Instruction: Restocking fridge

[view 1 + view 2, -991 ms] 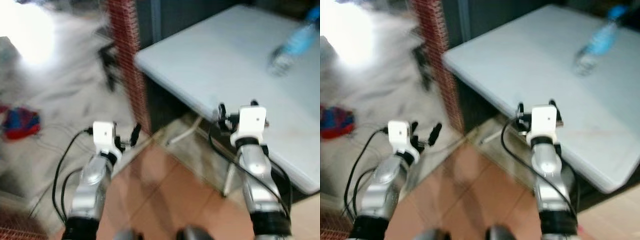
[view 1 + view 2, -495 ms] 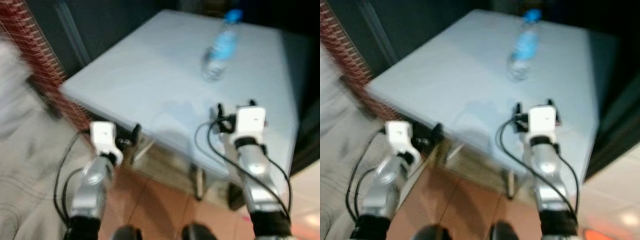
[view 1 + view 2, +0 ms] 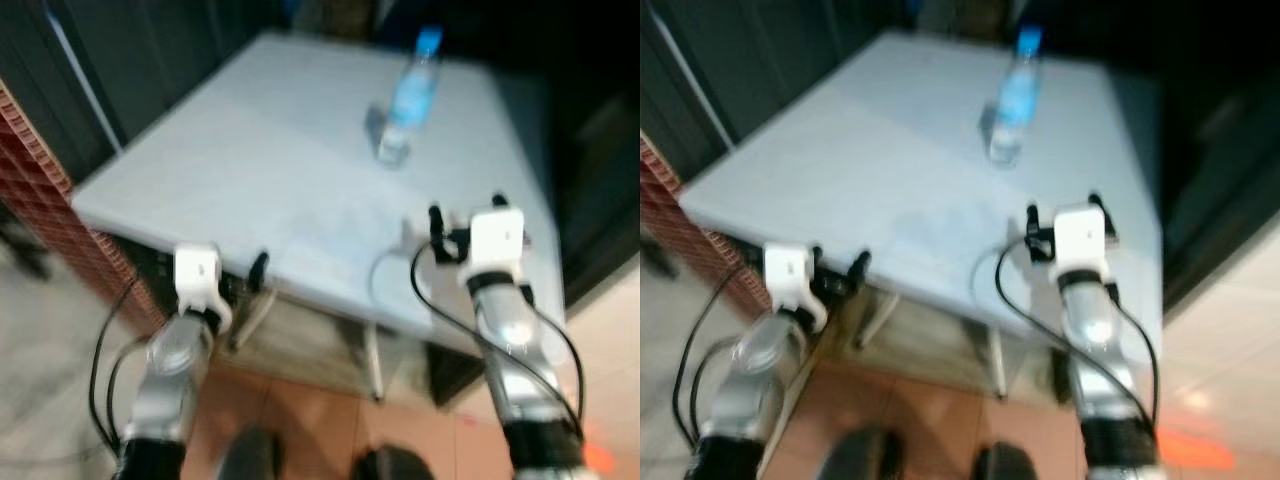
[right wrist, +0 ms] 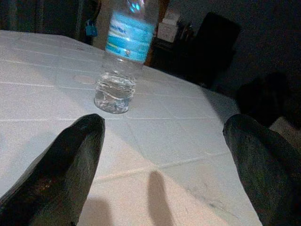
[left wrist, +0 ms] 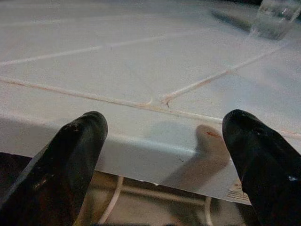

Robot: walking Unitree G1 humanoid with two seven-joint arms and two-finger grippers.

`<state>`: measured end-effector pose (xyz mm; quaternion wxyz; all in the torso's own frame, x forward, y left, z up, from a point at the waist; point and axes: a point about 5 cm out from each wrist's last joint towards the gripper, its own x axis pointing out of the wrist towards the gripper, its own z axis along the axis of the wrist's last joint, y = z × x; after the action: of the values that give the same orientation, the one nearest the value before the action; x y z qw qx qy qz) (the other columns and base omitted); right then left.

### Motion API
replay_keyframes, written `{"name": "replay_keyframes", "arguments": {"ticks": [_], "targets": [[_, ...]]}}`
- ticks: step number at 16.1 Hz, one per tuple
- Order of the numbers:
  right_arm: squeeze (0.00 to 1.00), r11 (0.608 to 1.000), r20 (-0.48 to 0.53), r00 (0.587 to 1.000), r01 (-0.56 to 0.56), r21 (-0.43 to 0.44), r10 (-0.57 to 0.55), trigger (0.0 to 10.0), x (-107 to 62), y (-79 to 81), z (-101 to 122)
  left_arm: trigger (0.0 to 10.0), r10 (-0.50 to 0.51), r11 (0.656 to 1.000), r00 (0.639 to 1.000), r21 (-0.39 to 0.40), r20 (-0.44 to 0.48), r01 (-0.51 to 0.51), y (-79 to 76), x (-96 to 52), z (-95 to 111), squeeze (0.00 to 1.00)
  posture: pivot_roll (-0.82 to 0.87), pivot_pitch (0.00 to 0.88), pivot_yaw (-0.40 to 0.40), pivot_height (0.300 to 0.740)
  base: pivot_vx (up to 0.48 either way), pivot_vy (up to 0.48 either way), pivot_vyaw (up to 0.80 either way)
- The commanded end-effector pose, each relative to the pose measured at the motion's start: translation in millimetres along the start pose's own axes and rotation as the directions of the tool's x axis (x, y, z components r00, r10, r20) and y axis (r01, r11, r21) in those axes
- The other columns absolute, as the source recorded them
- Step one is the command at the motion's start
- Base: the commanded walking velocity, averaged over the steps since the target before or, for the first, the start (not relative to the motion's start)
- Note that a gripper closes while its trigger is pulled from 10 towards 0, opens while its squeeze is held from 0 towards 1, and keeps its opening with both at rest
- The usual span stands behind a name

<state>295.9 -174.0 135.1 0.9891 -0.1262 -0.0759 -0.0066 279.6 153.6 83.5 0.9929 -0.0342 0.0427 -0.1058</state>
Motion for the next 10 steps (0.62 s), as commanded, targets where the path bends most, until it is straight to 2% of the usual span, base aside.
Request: {"name": "replay_keyframes", "arguments": {"ticks": [1,2,4,5,7,10], "targets": [[0.00,1.000,0.021,1.000,0.006,-0.023,-0.005,10.0,4.4,-2.4,4.9,10.0,-0.001,1.000,1.000,-0.014,0.026,0.001,-3.6,0.7,4.0,0.00,0.02,0.080,-0.037,0.740,0.000,0.000,0.00],[0.00,1.000,0.041,0.999,0.017,-0.018,-0.016,10.0,9.5,-0.4,9.7,10.0,-0.033,0.998,0.999,-0.051,0.036,0.035,-8.3,0.2,3.4,0.00,0.00,0.074,-0.009,0.740,0.000,0.000,0.00],[0.00,0.998,0.058,0.996,0.062,-0.010,-0.061,10.0,11.5,-3.8,13.4,10.0,-0.051,0.998,0.998,-0.041,0.038,0.053,-10.3,2.7,4.7,0.00,-0.01,0.063,0.016,0.740,0.000,0.000,-0.80],[0.00,0.998,0.094,0.994,0.056,-0.012,-0.055,10.0,13.0,-3.4,22.9,10.0,-0.034,0.998,0.996,-0.042,0.084,0.038,-5.5,7.4,14.6,0.00,-0.02,0.063,0.032,0.740,0.000,0.000,0.00],[0.00,0.998,0.090,0.994,0.065,-0.016,-0.064,10.0,12.7,-3.9,19.9,10.0,-0.025,0.998,0.988,-0.054,0.155,0.034,-5.3,14.6,28.6,0.00,-0.02,0.056,0.036,0.740,0.000,0.000,0.00],[0.00,0.996,0.071,0.994,0.085,-0.009,-0.085,10.0,7.4,-4.0,15.2,10.0,-0.046,0.997,0.984,-0.055,0.172,0.056,-12.6,16.5,29.1,0.00,-0.01,0.055,0.031,0.740,0.000,0.000,0.00]]}}
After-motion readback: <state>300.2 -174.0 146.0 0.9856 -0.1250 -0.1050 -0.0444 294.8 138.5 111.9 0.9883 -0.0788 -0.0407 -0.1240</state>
